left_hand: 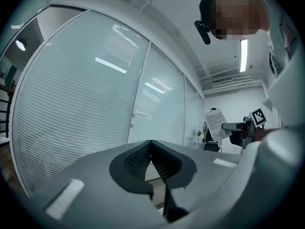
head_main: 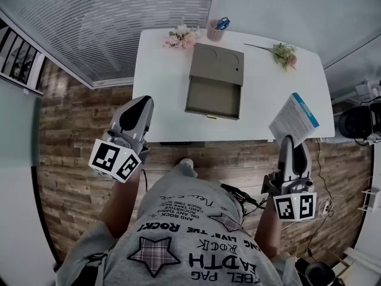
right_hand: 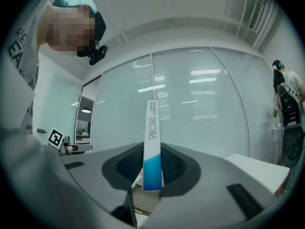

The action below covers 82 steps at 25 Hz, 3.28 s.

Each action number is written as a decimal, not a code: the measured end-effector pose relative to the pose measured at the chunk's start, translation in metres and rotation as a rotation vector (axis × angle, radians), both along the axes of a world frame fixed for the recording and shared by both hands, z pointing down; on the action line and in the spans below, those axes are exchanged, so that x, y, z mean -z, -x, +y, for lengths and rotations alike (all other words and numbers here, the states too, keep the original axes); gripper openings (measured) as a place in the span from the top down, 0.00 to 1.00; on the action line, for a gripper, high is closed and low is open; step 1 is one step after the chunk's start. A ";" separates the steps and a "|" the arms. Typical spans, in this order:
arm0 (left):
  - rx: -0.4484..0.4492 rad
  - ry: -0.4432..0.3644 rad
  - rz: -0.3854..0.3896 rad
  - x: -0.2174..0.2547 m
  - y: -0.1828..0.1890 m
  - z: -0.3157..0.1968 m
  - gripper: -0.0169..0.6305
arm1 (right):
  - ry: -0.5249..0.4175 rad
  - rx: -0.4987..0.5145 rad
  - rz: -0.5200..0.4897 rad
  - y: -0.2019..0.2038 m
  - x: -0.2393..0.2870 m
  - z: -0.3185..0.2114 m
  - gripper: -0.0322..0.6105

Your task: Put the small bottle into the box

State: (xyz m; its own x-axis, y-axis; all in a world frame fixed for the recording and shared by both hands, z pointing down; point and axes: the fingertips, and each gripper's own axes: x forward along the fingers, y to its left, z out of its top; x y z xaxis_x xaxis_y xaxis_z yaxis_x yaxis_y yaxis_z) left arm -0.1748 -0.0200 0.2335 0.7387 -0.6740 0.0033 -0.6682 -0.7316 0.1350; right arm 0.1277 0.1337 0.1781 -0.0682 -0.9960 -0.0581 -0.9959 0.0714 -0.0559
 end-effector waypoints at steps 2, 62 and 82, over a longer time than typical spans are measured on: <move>-0.009 0.012 0.000 -0.004 -0.002 -0.001 0.96 | 0.010 -0.007 0.000 0.000 -0.002 -0.001 0.80; 0.237 0.047 -0.115 -0.029 -0.072 -0.075 0.96 | 0.105 0.368 -0.034 -0.063 -0.024 -0.180 0.80; 0.094 0.070 -0.120 -0.055 -0.081 -0.110 0.96 | 0.289 0.496 0.028 -0.011 -0.082 -0.181 0.80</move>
State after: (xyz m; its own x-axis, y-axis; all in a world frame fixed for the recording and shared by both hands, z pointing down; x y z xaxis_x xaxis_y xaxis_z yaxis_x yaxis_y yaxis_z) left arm -0.0940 -0.1298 0.2888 0.6642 -0.7349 0.1370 -0.7474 -0.6570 0.0990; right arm 0.1382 -0.0477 0.2599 -0.5293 -0.8194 0.2199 -0.8482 0.5165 -0.1170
